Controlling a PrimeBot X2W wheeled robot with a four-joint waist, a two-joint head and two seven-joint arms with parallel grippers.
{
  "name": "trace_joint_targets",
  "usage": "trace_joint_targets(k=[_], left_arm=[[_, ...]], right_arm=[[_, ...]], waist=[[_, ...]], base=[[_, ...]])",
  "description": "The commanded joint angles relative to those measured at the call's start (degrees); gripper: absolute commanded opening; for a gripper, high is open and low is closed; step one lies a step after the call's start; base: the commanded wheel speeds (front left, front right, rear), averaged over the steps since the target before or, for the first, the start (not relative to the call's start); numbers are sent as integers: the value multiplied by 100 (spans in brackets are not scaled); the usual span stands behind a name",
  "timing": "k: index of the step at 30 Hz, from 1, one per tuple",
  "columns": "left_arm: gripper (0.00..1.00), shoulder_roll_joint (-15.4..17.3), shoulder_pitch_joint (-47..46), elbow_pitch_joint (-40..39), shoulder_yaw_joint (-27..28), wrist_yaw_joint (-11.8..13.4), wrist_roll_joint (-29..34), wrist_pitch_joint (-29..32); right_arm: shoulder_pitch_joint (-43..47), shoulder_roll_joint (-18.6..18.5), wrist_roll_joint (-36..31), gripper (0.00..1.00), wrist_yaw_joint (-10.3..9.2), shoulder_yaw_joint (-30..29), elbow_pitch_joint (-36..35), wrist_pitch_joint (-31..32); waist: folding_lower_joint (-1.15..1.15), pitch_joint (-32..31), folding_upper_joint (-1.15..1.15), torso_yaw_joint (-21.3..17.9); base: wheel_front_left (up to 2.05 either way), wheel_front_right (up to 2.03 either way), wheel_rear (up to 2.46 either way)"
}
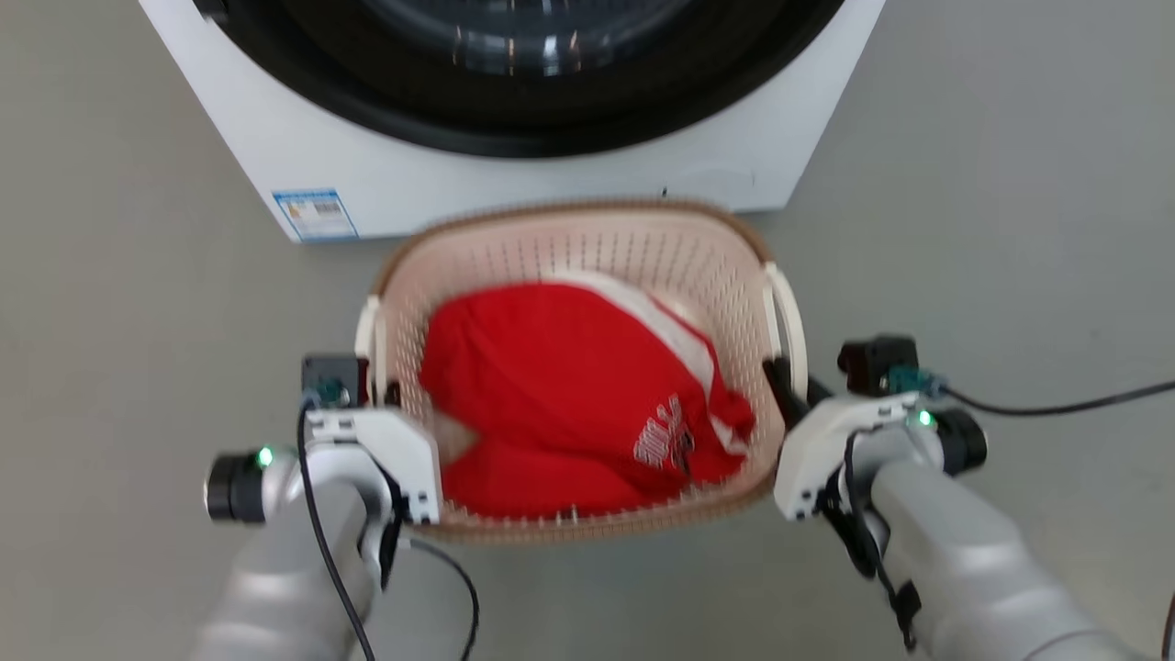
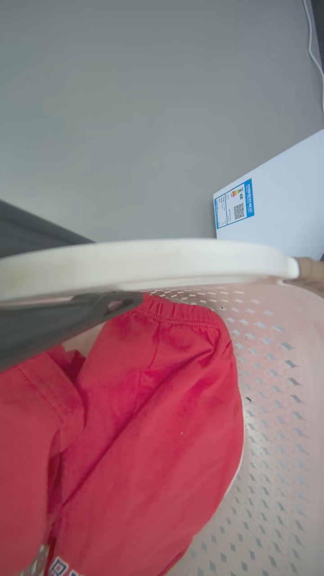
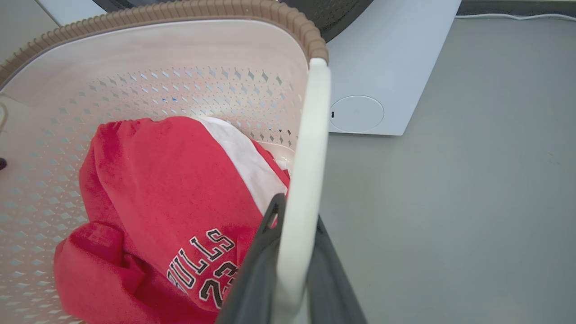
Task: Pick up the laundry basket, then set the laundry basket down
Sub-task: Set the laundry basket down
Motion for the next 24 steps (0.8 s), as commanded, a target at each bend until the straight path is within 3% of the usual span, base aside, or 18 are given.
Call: trace_joint_targets(k=[1,14,24], left_arm=[[0,225,-340,-282,203,110,175,-103],[0,496,-798,-1283,978,401,1084,-104],[0,477,-1112,-1721,1661,332,1908,-105]], right_arm=[[-193,39,-231,0,0,-97,-218,-133],[-571,39,-1600,0,0,-1558,-963,-134],[-693,39,-2102,0,0,-2124,-1555,-134]], waist=[[0,462,0,-2],[0,1914,0,79],[0,2889,0,92]], base=[[0,0,0],[0,0,0],[0,0,0]])
